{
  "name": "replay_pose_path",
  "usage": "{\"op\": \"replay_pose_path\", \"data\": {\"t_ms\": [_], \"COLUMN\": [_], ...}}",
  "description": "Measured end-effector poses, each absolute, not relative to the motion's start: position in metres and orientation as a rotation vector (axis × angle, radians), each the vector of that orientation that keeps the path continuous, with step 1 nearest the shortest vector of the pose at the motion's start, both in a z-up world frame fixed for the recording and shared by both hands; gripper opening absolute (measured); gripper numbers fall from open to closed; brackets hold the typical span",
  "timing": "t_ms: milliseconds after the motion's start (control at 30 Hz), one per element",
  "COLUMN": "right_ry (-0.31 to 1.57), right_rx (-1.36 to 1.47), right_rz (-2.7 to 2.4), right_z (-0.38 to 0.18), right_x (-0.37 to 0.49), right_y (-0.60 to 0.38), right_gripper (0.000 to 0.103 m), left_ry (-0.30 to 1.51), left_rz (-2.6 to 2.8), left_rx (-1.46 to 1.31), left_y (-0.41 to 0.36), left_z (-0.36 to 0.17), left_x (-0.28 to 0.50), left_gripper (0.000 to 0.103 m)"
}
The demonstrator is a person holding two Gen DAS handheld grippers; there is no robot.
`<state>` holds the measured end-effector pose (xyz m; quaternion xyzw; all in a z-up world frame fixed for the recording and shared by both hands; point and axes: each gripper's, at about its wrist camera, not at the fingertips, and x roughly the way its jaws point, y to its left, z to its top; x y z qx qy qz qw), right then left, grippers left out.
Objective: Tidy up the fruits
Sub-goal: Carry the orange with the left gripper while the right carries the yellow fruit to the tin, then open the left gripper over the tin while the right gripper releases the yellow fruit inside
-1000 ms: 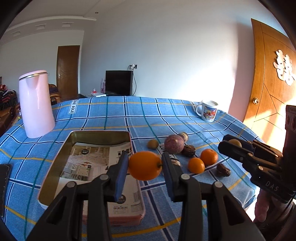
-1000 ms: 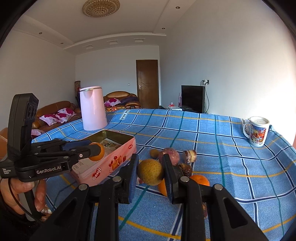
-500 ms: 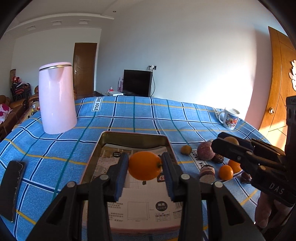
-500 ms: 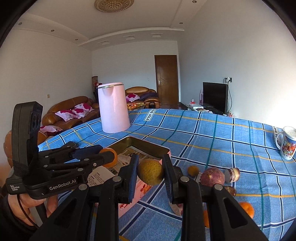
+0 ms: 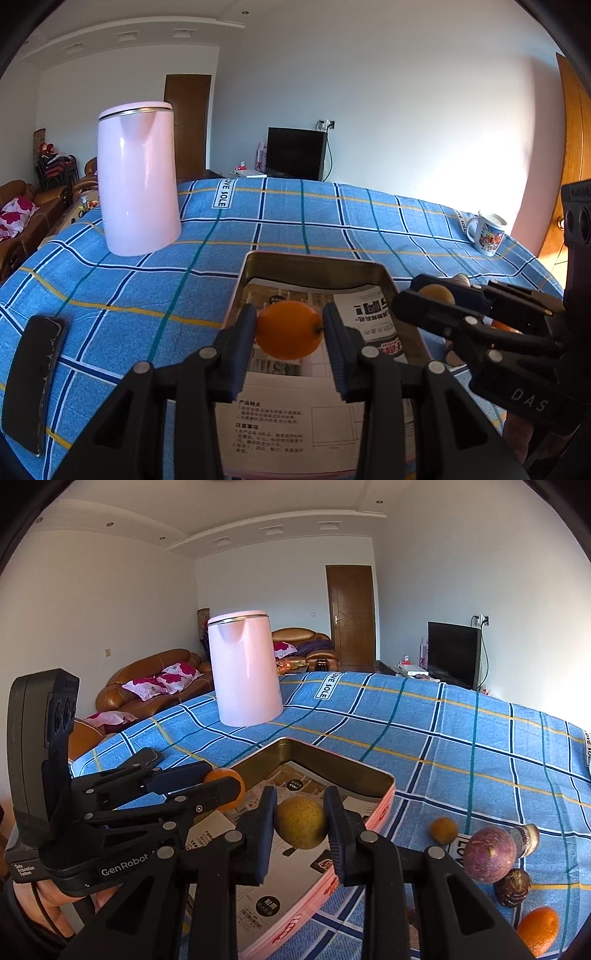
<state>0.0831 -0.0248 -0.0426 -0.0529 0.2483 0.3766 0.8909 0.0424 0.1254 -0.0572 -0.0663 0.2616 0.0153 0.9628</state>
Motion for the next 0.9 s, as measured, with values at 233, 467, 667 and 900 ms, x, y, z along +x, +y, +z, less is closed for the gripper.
{"op": "replay_pose_path", "data": {"t_ms": [233,467,667,900], "right_ry": [0.560,0.589,0.628,0.648], "right_rx": [-0.154,-0.197,-0.197,-0.221], "right_rz": [0.796,0.799,0.801,0.802], "right_z": [-0.055,-0.059,-0.063,-0.066], "right_x": [0.085,0.088,0.094,0.095], "right_y": [-0.006,0.007,0.010,0.015], "right_gripper": [0.028,0.028,0.028,0.028], "left_ry": [0.551,0.569,0.589,0.596], "left_rz": [0.043,0.047,0.052,0.059], "left_rx": [-0.140,-0.141,-0.144,-0.139], "left_y": [0.132,0.135,0.138,0.139], "left_z": [-0.063,-0.067,-0.072,-0.073], "left_x": [0.046,0.049,0.053,0.056], "left_gripper": [0.038,0.038,0.038,0.038]}}
